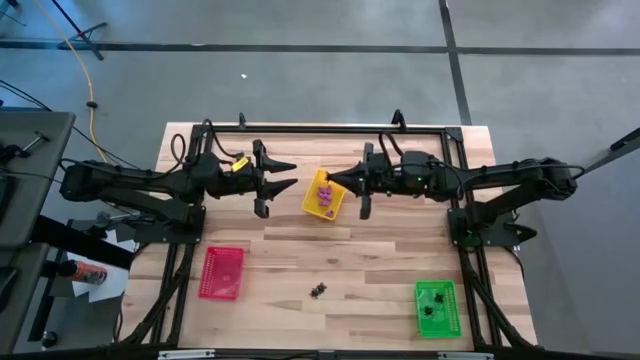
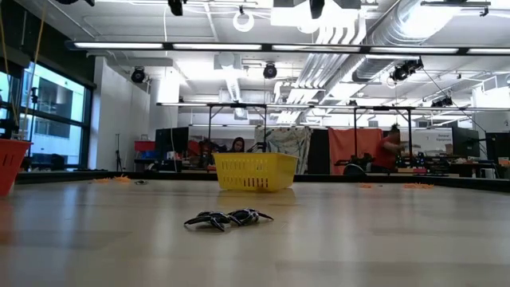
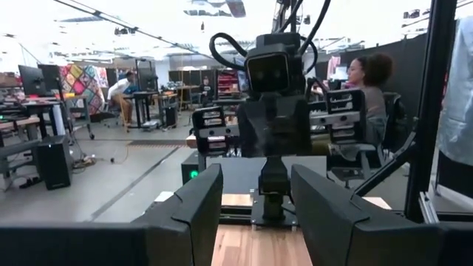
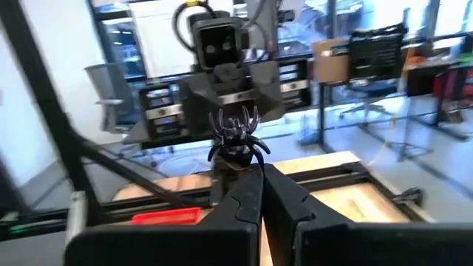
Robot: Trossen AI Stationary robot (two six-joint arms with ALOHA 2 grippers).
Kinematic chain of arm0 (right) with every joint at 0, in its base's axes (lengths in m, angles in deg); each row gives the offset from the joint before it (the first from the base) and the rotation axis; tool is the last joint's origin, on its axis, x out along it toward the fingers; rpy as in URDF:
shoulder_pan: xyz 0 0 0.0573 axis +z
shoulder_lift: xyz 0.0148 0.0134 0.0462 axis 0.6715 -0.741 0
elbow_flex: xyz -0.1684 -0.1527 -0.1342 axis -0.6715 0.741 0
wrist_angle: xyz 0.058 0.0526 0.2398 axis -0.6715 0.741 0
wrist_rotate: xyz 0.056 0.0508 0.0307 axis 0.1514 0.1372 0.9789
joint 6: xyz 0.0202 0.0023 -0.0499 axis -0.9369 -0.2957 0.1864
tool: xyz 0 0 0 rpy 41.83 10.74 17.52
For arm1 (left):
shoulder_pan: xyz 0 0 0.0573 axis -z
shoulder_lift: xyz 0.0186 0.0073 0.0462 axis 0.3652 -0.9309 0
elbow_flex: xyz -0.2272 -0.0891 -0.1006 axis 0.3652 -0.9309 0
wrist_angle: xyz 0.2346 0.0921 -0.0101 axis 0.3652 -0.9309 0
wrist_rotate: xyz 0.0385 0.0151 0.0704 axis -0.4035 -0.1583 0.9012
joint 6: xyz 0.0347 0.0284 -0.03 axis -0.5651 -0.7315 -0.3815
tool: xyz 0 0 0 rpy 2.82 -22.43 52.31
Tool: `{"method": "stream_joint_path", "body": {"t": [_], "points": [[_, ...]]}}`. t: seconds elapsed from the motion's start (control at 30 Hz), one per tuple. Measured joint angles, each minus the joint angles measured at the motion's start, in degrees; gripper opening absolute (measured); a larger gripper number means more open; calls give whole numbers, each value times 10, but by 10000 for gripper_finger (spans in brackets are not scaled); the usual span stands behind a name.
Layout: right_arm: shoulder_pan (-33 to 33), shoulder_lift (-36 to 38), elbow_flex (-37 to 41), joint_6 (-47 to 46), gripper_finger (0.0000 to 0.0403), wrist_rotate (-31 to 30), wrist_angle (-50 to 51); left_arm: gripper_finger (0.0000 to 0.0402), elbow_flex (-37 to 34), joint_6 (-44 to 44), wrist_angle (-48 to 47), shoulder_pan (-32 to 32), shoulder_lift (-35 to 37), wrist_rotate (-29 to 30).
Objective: Sort Halloween decoration
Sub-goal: Put the black spider toy into the green bin
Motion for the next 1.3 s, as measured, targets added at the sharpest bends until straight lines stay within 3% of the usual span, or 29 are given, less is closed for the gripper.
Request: {"method": "stream_joint_path", "body": {"t": [0.23, 0.43, 0.63, 0.97, 1.13, 1.3], "points": [[25, 21, 0, -145, 0, 165, 112, 152, 0, 0, 0, 0, 0, 32], [131, 26, 0, -318, 0, 272, 262, 152, 0, 0, -2, 0, 0, 70], [284, 26, 0, -468, 0, 249, 316, 152, 0, 1, -17, 0, 0, 119], [503, 21, 0, -694, 0, 156, 472, 152, 0, 2, -42, 0, 0, 117], [537, -9, 0, -702, 0, 114, 584, 152, 0, 2, -55, 0, 0, 117], [538, -73, 0, -618, 0, 112, 650, 152, 0, 2, -59, 0, 0, 116]]}}
